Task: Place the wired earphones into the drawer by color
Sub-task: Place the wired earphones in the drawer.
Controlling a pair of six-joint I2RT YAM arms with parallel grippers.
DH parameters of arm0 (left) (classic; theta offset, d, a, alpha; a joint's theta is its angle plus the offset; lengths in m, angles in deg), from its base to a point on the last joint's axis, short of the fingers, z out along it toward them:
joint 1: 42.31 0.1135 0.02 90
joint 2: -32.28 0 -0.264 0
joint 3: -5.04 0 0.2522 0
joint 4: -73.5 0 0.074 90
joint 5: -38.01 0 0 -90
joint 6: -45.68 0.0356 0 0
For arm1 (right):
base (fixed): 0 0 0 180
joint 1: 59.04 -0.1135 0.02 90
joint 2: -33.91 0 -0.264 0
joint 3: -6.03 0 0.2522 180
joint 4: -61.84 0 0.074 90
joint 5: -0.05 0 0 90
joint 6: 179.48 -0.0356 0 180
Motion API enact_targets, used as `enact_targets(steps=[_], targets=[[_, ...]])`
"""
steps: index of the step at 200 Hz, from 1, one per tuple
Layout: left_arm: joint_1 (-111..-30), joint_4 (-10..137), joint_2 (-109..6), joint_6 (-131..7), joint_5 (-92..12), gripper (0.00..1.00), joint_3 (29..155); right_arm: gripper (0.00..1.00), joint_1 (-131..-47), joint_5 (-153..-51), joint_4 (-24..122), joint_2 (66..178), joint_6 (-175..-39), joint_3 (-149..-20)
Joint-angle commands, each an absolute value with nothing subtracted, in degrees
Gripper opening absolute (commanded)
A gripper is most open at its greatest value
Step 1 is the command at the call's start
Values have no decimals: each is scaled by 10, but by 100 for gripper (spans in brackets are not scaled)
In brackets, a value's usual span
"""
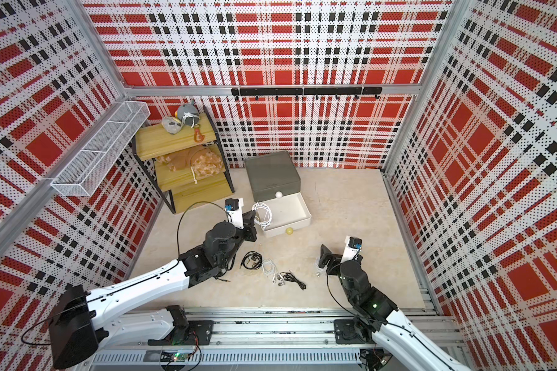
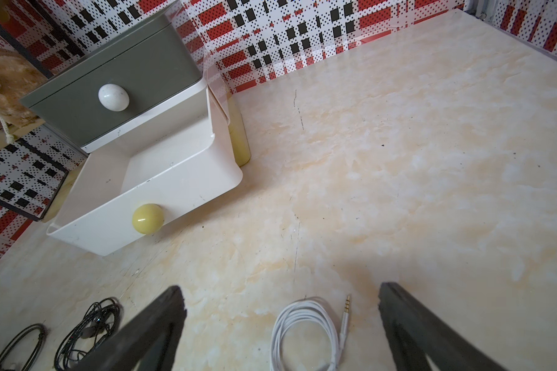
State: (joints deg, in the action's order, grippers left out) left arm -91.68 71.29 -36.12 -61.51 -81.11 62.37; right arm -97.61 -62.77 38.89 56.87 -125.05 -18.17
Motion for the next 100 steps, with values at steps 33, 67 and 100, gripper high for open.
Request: enact_targets(steps=[33,67,100], targets=[[-893,763,-449,-549,-782,0,683,100,-975,-636,381,566,-1247,-199],[-887,758,-503,-546,-784,0,703,100,-976,-638,373,568,-1245,-201],[-878,739,-546,-554,-781,0,725,100,-975,-637,371,570,-1241,-202]])
